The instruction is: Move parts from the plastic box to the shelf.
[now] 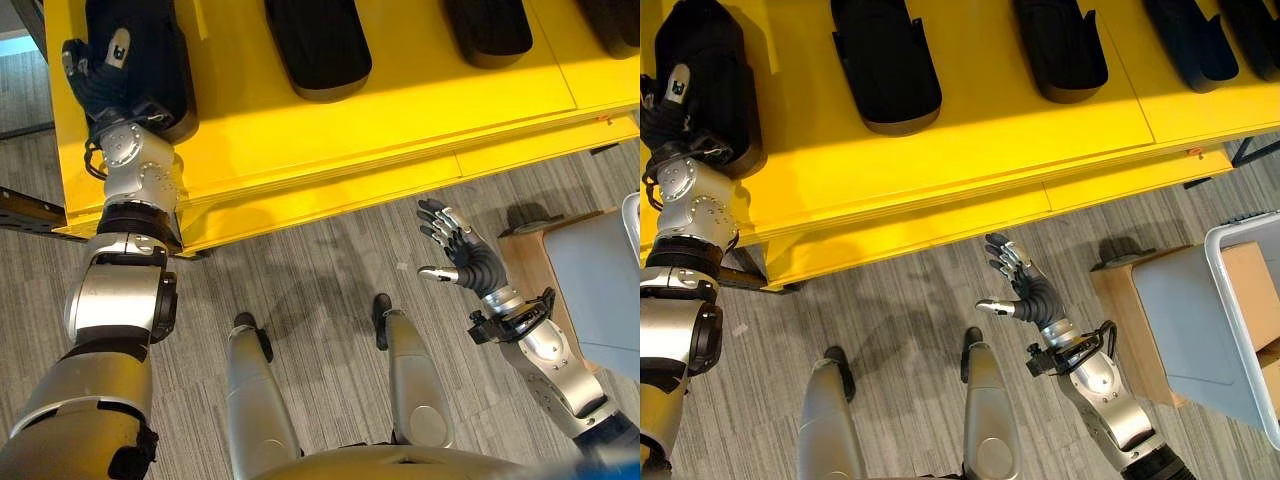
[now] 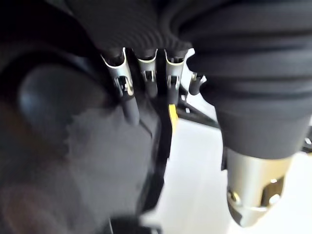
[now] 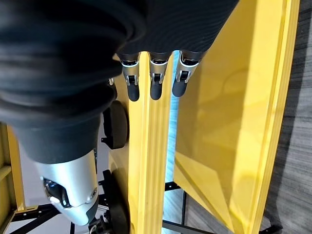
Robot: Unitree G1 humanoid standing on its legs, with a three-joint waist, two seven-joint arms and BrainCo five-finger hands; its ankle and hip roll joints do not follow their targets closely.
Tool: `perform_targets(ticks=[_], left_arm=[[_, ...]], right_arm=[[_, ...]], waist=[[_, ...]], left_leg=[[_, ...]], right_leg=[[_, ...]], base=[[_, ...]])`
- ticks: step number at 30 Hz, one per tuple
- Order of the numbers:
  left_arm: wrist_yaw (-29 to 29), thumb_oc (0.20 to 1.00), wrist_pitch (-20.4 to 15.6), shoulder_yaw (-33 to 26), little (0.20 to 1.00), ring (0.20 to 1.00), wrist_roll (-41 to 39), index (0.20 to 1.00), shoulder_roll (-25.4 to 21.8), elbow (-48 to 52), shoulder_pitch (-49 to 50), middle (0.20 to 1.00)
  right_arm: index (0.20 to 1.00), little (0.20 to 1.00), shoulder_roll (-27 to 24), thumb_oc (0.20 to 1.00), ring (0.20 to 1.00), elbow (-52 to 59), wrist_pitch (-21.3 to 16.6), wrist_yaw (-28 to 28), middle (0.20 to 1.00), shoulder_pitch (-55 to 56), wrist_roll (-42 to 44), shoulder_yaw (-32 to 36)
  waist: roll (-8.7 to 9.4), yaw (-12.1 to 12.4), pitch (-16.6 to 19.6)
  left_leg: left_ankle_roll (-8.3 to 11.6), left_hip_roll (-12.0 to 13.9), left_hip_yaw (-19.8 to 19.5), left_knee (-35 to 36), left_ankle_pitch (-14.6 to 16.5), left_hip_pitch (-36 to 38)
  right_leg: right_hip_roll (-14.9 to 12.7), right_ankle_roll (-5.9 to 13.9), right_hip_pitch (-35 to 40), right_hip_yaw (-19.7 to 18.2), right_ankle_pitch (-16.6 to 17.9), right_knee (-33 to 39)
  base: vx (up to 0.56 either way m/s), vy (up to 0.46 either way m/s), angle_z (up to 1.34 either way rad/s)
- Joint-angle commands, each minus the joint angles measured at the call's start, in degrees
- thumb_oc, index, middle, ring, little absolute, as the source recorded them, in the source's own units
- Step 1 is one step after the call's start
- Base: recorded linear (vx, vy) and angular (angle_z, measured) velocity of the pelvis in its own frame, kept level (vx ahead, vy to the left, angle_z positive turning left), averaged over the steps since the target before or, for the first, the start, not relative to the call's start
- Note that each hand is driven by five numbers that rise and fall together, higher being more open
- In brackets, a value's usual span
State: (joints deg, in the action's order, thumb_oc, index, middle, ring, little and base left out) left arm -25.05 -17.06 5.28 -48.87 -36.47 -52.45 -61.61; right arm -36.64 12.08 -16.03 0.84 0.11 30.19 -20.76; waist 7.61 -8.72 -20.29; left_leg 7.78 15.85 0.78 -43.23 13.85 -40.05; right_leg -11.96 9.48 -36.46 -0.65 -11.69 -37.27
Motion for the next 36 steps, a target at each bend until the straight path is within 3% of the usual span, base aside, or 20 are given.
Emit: perform_targets(ticks=[1, 8, 19, 21, 22, 23, 25, 26, 33, 36], left_arm=[[-0.2, 1.0, -5.05, 1.35, 1.0, 1.0, -0.65, 1.0, -0.5, 4.07, 0.29, 1.0], [-0.85, 1.0, -10.34, 2.2, 1.0, 1.0, -3.91, 1.0, 2.65, 19.77, -0.02, 1.0], [-1.17, 1.0, -11.89, 2.7, 1.0, 1.0, 0.56, 1.0, 1.87, 32.95, 3.46, 1.0], [-1.08, 1.0, -10.22, 2.68, 1.0, 1.0, 6.36, 1.0, -1.19, 37.03, 7.75, 1.0], [-3.05, 1.0, -7.98, 2.8, 1.0, 1.0, 13.97, 1.0, -3.68, 40.25, 9.82, 1.0], [-2.7, 1.0, -5.49, 0.09, 1.0, 1.0, 24.76, 1.0, -7.01, 46.7, 18.31, 1.0], [-2.48, 1.0, -5.75, -1.5, 1.0, 1.0, 27.13, 1.0, -7.13, 49.54, 21.98, 1.0], [-1.76, 1.0, -4.03, -5.13, 1.0, 1.0, 37.47, 1.0, -9.25, 54.96, 30.79, 1.0], [0.82, 1.0, -0.21, -11.84, 1.0, 1.0, 59.26, 1.0, -11.74, 65.3, 49.7, 1.0], [2.81, 1.0, -0.18, -14.32, 1.0, 1.0, 63.38, 1.0, -11.61, 68.33, 55.84, 1.0]], right_arm=[[1.0, 1.0, -0.71, 1.0, 1.0, 1.63, -2.98, -0.77, 1.0, -0.99, 0.46, 3.8], [1.0, 1.0, 0.06, 1.0, 1.0, 1.57, -2.47, -1.54, 1.0, -0.75, -1.18, 4.98], [1.0, 1.0, 0.01, 1.0, 1.0, 2.55, -2.31, -1.61, 1.0, -0.42, -2.62, 6.67], [1.0, 1.0, 0.21, 1.0, 1.0, 2.61, -2.48, -1.34, 1.0, -0.24, -2.79, 7.3], [1.0, 1.0, 0.31, 1.0, 1.0, 1.92, -2.24, -1.31, 1.0, -0.55, -3.24, 7.3], [1.0, 1.0, 0.63, 1.0, 1.0, 2.01, -2.5, -0.7, 1.0, -0.71, -3.02, 8.03], [1.0, 1.0, 0.81, 1.0, 1.0, 2.14, -2.6, -0.52, 1.0, -0.84, -3.03, 8.23], [1.0, 1.0, 1.63, 1.0, 1.0, 1.89, -3.09, -0.03, 1.0, -1.39, -2.85, 9.17], [1.0, 1.0, 2.56, 1.0, 1.0, 1.94, -3.41, 0.64, 1.0, -1.1, -3.24, 11.19], [1.0, 1.0, 2.76, 1.0, 1.0, 2.3, -3.39, 0.74, 1.0, -0.74, -3.48, 11.75]], waist=[[-0.89, 1.43, 1.57], [-1.94, 1.81, 1.65], [-2.78, 2.48, 1.4], [-3.15, 2.89, 1.01], [-3.46, 3.23, 0.64], [-3.78, 3.97, 0.2], [-3.91, 4.17, 0.08], [-4.14, 4.94, -0.25], [-4.65, 6.31, -0.37], [-4.82, 6.6, -0.29]], left_leg=[[1.1, 1.24, -4.02, 3.76, -5.81, 1.52], [1.1, 0.84, -4.2, 3.99, -5.86, 2.16], [0.98, 0.58, -4.58, 4.14, -5.93, 2.95], [0.85, 0.48, -4.64, 4.45, -6.11, 3.34], [0.83, 0.37, -4.59, 4.62, -6.23, 3.73], [0.84, 0.3, -4.46, 5.0, -6.23, 4.74], [0.8, 0.36, -4.36, 5.13, -6.17, 5.27], [0.86, 0.52, -4.03, 5.76, -6.02, 7.16], [1.06, 0.24, -3.62, 7.92, -6.36, 11.12], [1.15, -0.2, -3.57, 8.52, -6.42, 12.44]], right_leg=[[-1.75, 0.02, -1.09, -2.06, 5.62, -1.86], [-1.81, -0.12, -0.44, -2.08, 5.37, -1.96], [-1.79, -0.23, 0.36, -2.0, 5.21, -2.17], [-1.88, -0.29, 0.79, -1.94, 5.21, -2.18], [-2.05, -0.32, 1.28, -1.83, 5.14, -2.23], [-2.15, -0.31, 2.25, -1.74, 4.95, -2.16], [-2.09, -0.33, 2.61, -1.77, 4.84, -2.21], [-2.19, -0.36, 4.29, -1.73, 4.51, -1.98], [-2.89, -0.27, 8.74, -1.36, 4.42, -0.41], [-3.27, -0.24, 10.06, -1.19, 4.25, -0.08]], base=[[0.0, 0.0, 0.0], [0.0, 0.0, 0.0], [0.0, 0.0, 0.0], [0.0, 0.0, 0.0], [-0.02, -0.006, 0.04], [-0.02, -0.008, 0.05], [0.0, -0.008, 0.09], [0.01, -0.013, 0.07], [0.01, -0.008, 0.05], [0.02, -0.016, 0.1]])
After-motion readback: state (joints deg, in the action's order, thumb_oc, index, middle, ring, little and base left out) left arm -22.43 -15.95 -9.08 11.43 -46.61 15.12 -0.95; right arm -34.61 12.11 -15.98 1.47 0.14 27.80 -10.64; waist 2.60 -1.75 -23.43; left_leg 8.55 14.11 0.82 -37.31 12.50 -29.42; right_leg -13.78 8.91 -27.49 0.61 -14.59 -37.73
